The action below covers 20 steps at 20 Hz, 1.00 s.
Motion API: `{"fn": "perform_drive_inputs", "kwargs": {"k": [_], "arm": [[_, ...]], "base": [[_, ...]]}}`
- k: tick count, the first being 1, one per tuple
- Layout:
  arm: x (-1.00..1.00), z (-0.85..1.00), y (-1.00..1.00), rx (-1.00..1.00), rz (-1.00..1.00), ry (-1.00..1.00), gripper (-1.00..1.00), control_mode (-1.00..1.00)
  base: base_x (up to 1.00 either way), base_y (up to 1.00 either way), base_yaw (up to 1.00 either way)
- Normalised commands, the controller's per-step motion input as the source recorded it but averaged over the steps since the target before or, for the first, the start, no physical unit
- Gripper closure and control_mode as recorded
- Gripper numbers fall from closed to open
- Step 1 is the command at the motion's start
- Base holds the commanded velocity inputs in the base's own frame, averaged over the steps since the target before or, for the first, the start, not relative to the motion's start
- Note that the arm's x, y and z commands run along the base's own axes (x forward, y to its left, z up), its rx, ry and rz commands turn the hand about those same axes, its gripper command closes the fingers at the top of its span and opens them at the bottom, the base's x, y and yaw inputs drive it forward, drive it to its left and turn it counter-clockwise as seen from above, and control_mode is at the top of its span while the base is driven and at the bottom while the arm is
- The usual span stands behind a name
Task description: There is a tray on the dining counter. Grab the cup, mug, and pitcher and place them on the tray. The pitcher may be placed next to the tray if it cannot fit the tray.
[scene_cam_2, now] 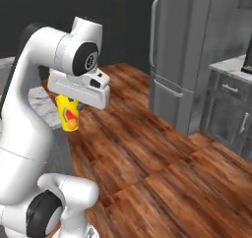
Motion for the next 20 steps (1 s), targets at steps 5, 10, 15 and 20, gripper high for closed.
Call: {"fn": "perform_drive_inputs", "kwargs": {"k": [5, 10, 15, 20], "arm": [[0.00, 0.00, 0.00, 0.00, 0.00, 0.00, 1.00, 1.00], [0.00, 0.00, 0.00, 0.00, 0.00, 0.00, 1.00, 1.00], [0.00, 0.00, 0.00, 0.00, 0.00, 0.00, 1.00, 1.00], [0.00, 0.00, 0.00, 0.00, 0.00, 0.00, 1.00, 1.00]], "base": [[0.41, -0.14, 0.55], [0.56, -0.28, 0.49], [0.61, -0.08, 0.71], [0.42, -0.18, 0.72]]}}
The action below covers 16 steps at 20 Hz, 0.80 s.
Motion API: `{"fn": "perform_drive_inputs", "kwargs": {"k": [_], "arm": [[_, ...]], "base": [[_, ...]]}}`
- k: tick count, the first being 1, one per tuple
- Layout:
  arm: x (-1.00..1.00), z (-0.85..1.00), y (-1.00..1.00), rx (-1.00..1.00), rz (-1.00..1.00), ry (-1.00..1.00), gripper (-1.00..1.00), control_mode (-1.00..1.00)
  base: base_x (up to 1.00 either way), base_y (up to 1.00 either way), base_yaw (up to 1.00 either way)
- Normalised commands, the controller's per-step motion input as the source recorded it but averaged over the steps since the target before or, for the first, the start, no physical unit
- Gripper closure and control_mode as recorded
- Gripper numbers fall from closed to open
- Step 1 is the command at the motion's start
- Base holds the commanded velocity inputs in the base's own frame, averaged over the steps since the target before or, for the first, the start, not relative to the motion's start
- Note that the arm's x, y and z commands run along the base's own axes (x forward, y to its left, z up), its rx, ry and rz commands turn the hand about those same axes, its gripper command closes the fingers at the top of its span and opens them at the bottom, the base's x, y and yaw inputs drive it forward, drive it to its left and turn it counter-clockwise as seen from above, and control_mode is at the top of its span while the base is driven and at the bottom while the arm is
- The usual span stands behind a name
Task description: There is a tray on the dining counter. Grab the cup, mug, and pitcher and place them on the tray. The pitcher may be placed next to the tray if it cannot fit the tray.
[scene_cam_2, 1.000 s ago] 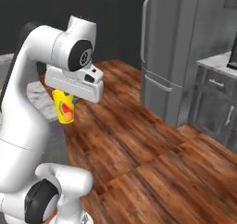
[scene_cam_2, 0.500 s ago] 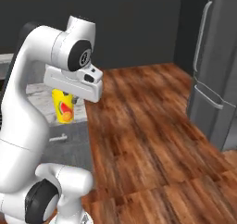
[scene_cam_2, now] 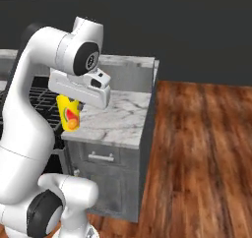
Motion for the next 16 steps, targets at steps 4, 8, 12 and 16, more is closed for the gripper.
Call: {"fn": "perform_drive_inputs", "kwargs": {"k": [4, 8, 12, 16], "arm": [[0.00, 0.00, 0.00, 0.00, 0.00, 0.00, 1.00, 1.00], [0.00, 0.00, 0.00, 0.00, 0.00, 0.00, 1.00, 1.00], [0.00, 0.00, 0.00, 0.00, 0.00, 0.00, 1.00, 1.00], [0.00, 0.00, 0.00, 0.00, 0.00, 0.00, 1.00, 1.00]], "base": [[0.20, -0.48, 0.61], [0.01, -0.94, 0.19], [0.08, -1.00, 0.02], [0.26, -1.00, 0.00]]}}
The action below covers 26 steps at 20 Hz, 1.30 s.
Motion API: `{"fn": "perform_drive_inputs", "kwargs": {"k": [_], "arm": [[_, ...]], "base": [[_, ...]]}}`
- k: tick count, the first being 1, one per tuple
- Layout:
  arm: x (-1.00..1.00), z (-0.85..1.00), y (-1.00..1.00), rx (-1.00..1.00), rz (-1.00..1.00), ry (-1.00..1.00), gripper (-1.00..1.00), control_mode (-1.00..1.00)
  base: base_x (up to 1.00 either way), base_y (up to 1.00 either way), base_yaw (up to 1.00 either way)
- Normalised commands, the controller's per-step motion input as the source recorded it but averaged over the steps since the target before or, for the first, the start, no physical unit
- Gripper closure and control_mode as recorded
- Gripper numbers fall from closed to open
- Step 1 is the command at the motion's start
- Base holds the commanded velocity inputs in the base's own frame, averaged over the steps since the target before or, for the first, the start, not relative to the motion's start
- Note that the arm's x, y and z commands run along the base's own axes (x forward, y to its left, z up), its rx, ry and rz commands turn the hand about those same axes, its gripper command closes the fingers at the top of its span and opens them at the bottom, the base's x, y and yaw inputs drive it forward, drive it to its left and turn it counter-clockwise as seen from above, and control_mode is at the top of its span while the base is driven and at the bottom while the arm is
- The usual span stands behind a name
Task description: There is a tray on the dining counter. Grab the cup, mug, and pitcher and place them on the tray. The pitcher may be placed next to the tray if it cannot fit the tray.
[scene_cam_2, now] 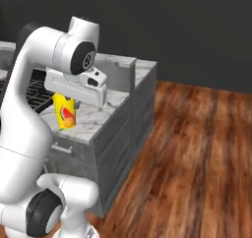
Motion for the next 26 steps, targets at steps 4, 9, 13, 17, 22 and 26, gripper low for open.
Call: {"fn": "perform_drive_inputs", "kwargs": {"k": [4, 9, 13, 17, 22, 26], "arm": [[0.00, 0.00, 0.00, 0.00, 0.00, 0.00, 1.00, 1.00], [0.00, 0.00, 0.00, 0.00, 0.00, 0.00, 1.00, 1.00], [0.00, 0.00, 0.00, 0.00, 0.00, 0.00, 1.00, 1.00], [0.00, 0.00, 0.00, 0.00, 0.00, 0.00, 1.00, 1.00], [0.00, 0.00, 0.00, 0.00, 0.00, 0.00, 1.00, 1.00], [0.00, 0.00, 0.00, 0.00, 0.00, 0.00, 1.00, 1.00]], "base": [[0.46, -1.00, 0.00], [0.67, -1.00, 0.00], [0.89, -1.00, 0.00], [1.00, -1.00, 0.00], [1.00, -0.88, 0.04], [1.00, -0.38, 0.15]]}}
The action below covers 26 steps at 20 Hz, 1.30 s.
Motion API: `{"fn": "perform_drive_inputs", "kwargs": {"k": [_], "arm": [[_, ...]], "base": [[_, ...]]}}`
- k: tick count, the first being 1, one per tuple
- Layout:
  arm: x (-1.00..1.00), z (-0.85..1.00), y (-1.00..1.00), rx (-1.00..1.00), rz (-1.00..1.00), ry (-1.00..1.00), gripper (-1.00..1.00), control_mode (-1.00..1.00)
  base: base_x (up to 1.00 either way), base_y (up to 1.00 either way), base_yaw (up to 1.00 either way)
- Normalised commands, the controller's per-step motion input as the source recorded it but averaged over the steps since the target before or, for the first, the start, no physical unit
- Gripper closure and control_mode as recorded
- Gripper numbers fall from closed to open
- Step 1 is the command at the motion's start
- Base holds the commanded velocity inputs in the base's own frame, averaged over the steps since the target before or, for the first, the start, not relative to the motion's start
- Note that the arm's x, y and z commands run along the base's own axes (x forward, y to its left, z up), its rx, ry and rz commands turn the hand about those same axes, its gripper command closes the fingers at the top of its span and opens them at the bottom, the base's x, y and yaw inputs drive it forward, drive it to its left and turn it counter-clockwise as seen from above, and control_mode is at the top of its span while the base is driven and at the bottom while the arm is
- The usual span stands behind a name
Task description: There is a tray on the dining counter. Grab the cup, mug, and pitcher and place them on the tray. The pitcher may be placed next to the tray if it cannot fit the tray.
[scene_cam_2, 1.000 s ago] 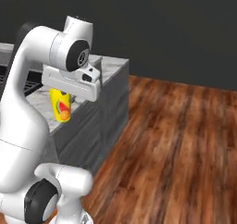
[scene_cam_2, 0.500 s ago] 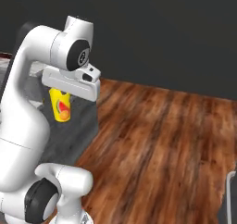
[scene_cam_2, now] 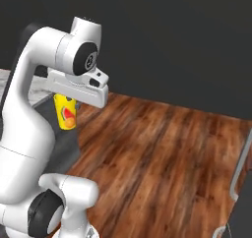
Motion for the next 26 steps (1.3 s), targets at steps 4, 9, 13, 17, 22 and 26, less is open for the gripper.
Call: {"fn": "perform_drive_inputs", "kwargs": {"k": [4, 9, 13, 17, 22, 26], "arm": [[0.00, 0.00, 0.00, 0.00, 0.00, 0.00, 1.00, 1.00], [0.00, 0.00, 0.00, 0.00, 0.00, 0.00, 1.00, 1.00], [0.00, 0.00, 0.00, 0.00, 0.00, 0.00, 1.00, 1.00], [0.00, 0.00, 0.00, 0.00, 0.00, 0.00, 1.00, 1.00], [0.00, 0.00, 0.00, 0.00, 0.00, 0.00, 1.00, 1.00], [0.00, 0.00, 0.00, 0.00, 0.00, 0.00, 1.00, 1.00]], "base": [[1.00, -0.20, 0.19], [1.00, -0.29, 0.23], [1.00, -0.64, 0.22], [1.00, -0.66, 0.22], [1.00, -0.70, 0.24], [1.00, -0.75, 0.26]]}}
